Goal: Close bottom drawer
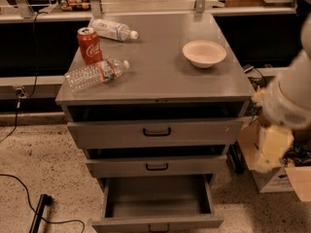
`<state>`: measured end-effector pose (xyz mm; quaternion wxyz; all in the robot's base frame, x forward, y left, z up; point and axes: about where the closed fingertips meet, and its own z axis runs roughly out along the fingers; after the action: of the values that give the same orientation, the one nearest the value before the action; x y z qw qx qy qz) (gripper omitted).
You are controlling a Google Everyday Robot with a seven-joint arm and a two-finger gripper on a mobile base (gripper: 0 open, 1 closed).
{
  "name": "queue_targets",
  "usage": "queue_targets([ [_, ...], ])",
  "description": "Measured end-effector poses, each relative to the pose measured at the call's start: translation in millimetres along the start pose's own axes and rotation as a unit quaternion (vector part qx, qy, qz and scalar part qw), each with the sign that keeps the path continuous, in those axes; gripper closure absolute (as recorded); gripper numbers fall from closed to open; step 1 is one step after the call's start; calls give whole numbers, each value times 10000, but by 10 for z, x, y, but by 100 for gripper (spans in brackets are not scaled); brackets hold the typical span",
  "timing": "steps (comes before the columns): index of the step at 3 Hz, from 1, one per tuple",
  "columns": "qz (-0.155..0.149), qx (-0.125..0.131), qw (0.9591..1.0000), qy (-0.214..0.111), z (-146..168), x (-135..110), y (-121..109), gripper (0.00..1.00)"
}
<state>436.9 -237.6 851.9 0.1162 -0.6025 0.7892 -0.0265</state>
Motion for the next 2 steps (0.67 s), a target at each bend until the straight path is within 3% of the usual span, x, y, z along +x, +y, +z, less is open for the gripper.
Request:
queue_targets([
  [1, 153, 55, 9999, 35, 198, 339, 162, 0],
  [2, 146, 30, 9998, 127, 266, 360, 150, 0],
])
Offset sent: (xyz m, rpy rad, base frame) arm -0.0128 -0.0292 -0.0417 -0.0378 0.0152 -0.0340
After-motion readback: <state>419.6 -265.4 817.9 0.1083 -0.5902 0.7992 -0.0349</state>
